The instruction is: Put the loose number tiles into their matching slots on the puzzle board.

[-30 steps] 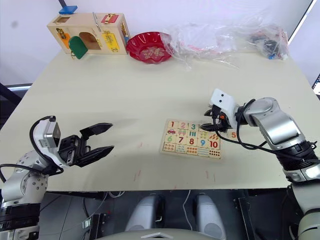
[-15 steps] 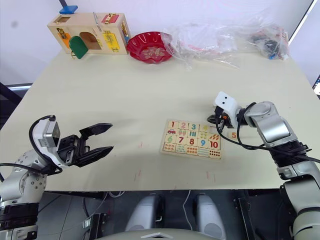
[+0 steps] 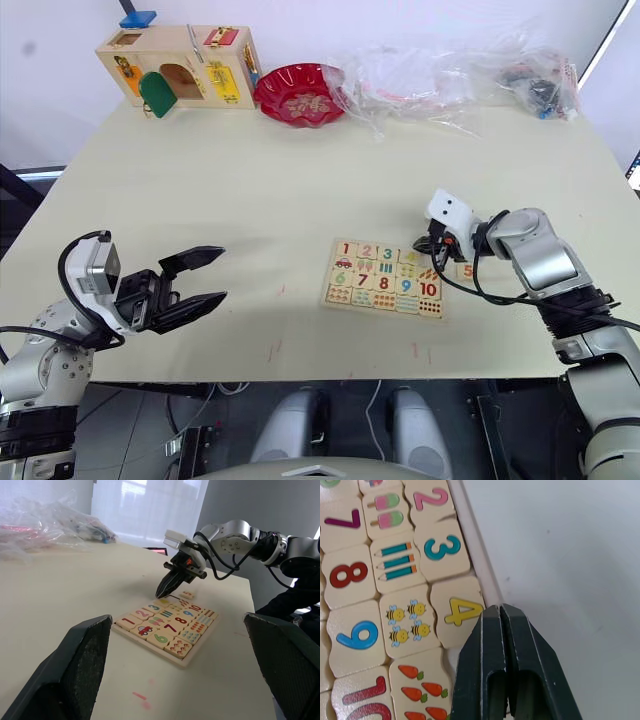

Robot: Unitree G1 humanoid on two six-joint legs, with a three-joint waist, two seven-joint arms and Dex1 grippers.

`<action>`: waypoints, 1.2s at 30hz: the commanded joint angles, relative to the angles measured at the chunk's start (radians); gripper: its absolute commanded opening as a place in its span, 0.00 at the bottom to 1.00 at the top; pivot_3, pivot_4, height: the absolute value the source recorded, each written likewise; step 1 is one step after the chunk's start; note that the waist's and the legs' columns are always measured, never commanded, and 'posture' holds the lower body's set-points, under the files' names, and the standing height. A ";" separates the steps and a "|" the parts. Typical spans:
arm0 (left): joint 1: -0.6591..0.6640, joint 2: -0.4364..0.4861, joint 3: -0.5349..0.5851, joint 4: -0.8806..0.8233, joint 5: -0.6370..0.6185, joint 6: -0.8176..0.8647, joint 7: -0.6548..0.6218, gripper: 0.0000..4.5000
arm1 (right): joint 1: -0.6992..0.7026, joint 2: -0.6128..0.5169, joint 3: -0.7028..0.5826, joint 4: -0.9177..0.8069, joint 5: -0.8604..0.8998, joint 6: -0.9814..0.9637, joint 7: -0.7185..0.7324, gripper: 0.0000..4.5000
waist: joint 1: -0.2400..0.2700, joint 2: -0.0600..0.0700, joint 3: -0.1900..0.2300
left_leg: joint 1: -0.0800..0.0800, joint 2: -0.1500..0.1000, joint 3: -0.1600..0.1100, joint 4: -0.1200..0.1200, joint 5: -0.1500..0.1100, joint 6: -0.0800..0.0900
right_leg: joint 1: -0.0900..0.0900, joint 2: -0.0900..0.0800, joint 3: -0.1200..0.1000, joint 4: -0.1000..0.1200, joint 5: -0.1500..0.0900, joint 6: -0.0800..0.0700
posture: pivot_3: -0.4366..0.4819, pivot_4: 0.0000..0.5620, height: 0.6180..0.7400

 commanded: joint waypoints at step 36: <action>0.068 -0.049 0.013 -0.033 0.014 -0.046 0.054 1.00 | 0.653 -0.074 -0.650 -0.444 0.361 -0.152 0.062 0.72 | 0.002 0.000 0.000 | 0.003 -0.001 -0.002 0.000 0.000 0.000 | 0.004 0.000 -0.001 0.000 0.000 0.000 | 0.48 0.27 1.00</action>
